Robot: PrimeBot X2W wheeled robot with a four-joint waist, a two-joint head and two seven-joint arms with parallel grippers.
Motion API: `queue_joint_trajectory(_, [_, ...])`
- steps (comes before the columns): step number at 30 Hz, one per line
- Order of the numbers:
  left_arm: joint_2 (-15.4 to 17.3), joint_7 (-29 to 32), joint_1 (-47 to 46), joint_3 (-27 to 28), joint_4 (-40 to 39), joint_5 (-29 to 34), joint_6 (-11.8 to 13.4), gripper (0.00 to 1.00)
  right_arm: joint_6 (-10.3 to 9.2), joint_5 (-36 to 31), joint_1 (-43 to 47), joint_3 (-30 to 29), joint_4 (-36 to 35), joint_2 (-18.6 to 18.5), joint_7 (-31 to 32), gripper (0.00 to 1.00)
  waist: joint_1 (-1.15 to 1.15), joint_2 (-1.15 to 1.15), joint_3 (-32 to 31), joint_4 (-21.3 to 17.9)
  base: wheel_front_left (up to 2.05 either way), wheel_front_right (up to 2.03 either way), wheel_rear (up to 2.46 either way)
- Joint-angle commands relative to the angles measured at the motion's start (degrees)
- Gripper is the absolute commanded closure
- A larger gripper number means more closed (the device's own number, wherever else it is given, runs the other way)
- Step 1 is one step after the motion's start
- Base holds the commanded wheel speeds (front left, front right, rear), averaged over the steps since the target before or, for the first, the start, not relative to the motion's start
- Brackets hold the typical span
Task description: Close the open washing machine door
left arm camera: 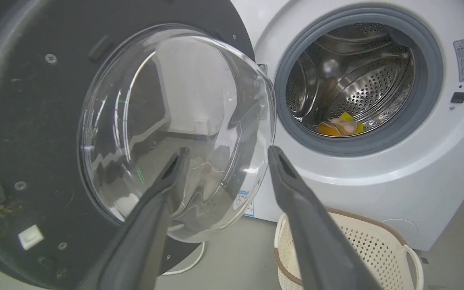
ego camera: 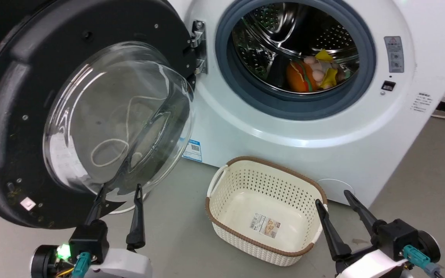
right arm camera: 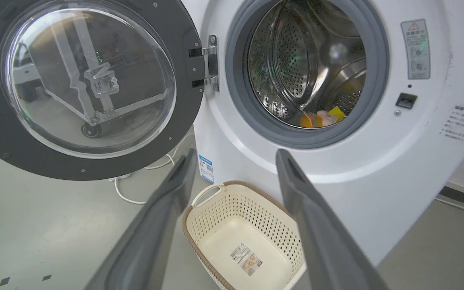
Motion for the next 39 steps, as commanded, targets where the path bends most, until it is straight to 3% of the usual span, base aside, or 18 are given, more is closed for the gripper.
queue_joint_trajectory(1, [0.05,-0.60,1.00,0.26,-0.43,-0.78,0.66,0.00,0.02,0.34,-0.81,0.42,0.36,0.09,-0.62,0.00,0.00,0.00,-0.04,0.55,0.00,0.00,0.00])
queue_joint_trajectory(19, [0.39,-2.99,1.76,-0.03,-0.98,-0.95,-0.05,0.00,0.03,1.79,0.46,1.20,0.24,0.12,-3.01,0.00,0.00,0.00,-0.37,5.11,0.00,0.00,0.00])
queue_joint_trajectory(20, [0.40,-3.11,1.80,-0.08,-1.00,-1.04,-0.15,0.12,0.03,1.89,0.51,1.23,0.22,0.12,-3.13,0.00,0.00,0.00,-0.36,5.35,0.00,0.00,0.00])
queue_joint_trajectory(21, [0.40,-3.23,1.83,-0.06,-1.04,-1.25,-0.27,0.71,0.03,2.01,0.57,1.25,0.20,0.12,-3.25,0.00,0.00,0.00,-0.36,5.60,0.00,0.00,0.00])
queue_joint_trajectory(22, [0.34,-3.35,1.81,0.14,-1.13,-1.72,-0.34,1.00,0.03,2.12,0.63,1.27,0.16,0.13,-3.37,0.00,0.00,0.00,-0.35,5.85,0.00,0.00,0.00])
queue_joint_trajectory(34, [2.03,-4.67,-0.18,5.76,-6.24,-7.07,-3.32,1.00,0.03,3.40,2.41,0.30,-1.21,0.15,-4.67,0.00,0.00,0.00,0.55,7.99,0.00,0.00,0.00])
queue_joint_trajectory(39, [4.77,-4.13,-4.94,10.73,-7.91,-13.93,-4.90,1.00,0.03,2.44,1.76,0.75,-1.75,0.15,-5.27,0.00,0.00,0.00,3.23,7.53,0.00,0.00,0.00])
